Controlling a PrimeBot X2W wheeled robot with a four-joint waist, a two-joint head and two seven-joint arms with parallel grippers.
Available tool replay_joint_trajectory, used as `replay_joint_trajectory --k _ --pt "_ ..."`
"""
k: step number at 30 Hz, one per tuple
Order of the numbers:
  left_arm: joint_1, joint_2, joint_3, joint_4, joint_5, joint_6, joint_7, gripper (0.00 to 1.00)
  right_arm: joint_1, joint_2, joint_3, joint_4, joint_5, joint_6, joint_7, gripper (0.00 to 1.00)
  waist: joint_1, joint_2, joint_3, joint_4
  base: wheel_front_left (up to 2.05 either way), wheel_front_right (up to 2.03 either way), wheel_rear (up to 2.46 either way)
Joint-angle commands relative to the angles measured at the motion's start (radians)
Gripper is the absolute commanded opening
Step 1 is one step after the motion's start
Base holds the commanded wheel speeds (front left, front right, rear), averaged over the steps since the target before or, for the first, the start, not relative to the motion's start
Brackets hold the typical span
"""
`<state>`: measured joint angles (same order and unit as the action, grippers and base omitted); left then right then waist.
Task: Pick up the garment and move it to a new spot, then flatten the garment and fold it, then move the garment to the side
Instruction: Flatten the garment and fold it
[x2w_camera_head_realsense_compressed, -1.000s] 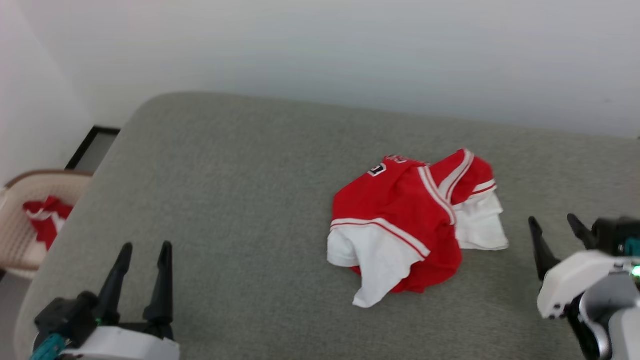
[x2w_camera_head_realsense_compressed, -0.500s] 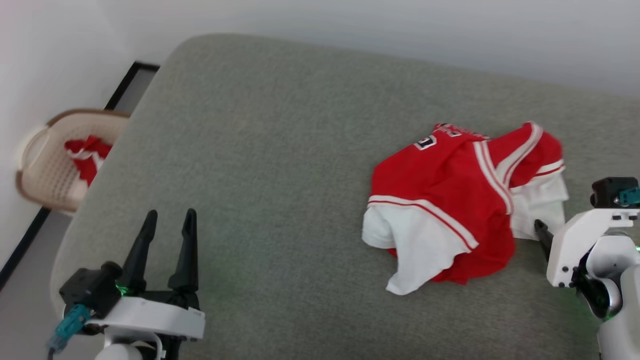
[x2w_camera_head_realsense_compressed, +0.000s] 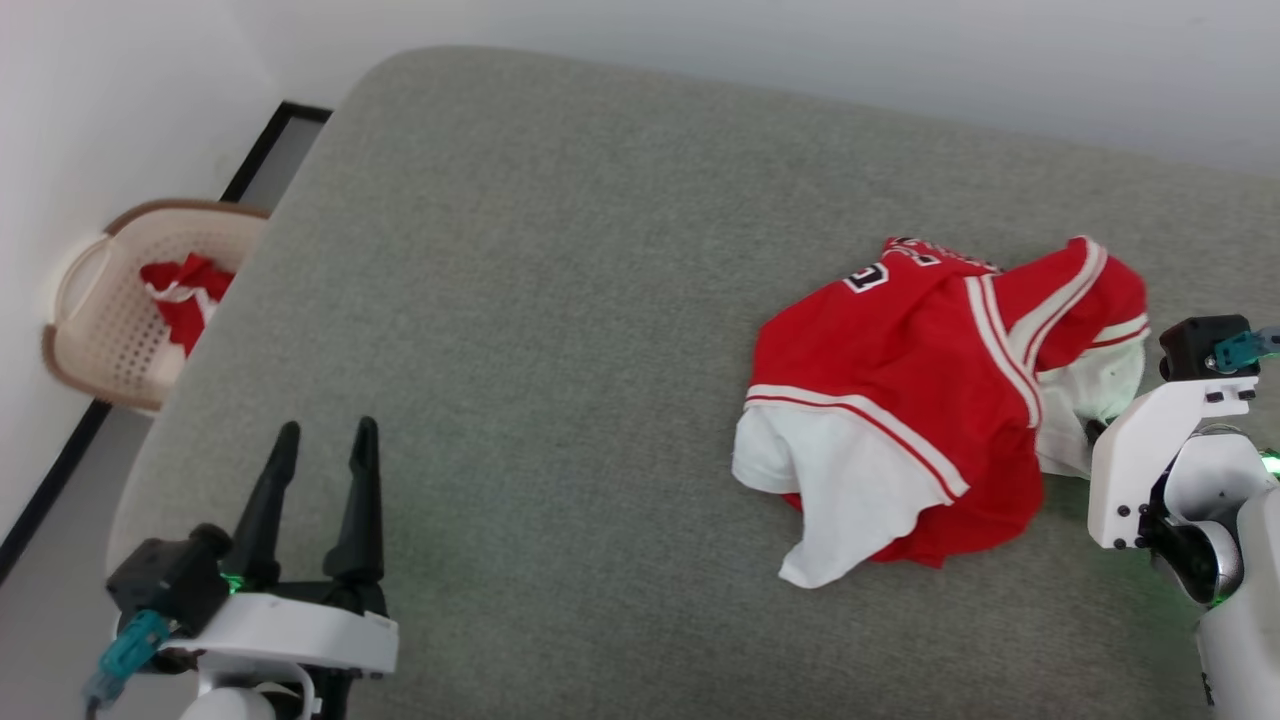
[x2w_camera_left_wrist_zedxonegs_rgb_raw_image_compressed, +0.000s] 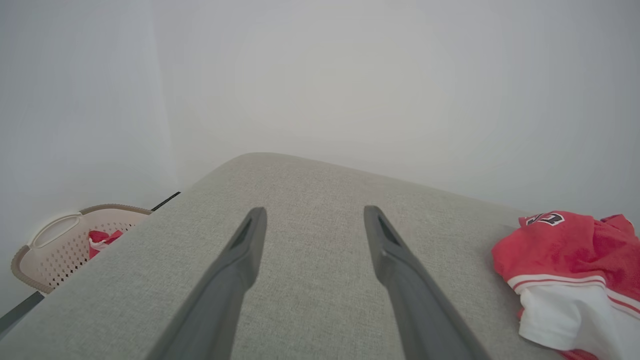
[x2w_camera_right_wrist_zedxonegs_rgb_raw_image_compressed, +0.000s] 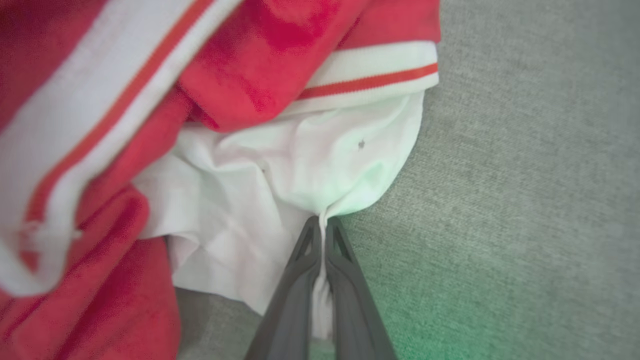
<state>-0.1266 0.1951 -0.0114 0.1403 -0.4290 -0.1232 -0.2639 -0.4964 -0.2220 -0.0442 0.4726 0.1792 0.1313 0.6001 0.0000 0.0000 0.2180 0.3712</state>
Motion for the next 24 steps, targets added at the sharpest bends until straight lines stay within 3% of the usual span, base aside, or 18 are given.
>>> replay_joint_trajectory --k 1,15,24 --pt "0.004 0.002 0.006 0.001 0.005 -0.001 0.0 1.0 0.026 -0.009 0.0 0.005 0.004 -0.001 0.0 0.0 0.0 0.0 -0.018 -0.019 0.0 0.0 0.0" --pt "0.053 0.028 0.038 -0.009 0.018 -0.006 0.0 1.0 0.103 -0.088 -0.042 -0.197 0.043 -0.001 0.015 0.0 0.0 0.0 -0.112 -0.13 0.0 0.0 0.0" --pt "0.088 0.04 0.052 -0.021 0.015 -0.007 0.0 1.0 0.268 -0.092 -0.166 -0.323 0.035 -0.001 0.061 0.0 0.0 0.0 -0.147 -0.178 0.0 0.0 0.0"
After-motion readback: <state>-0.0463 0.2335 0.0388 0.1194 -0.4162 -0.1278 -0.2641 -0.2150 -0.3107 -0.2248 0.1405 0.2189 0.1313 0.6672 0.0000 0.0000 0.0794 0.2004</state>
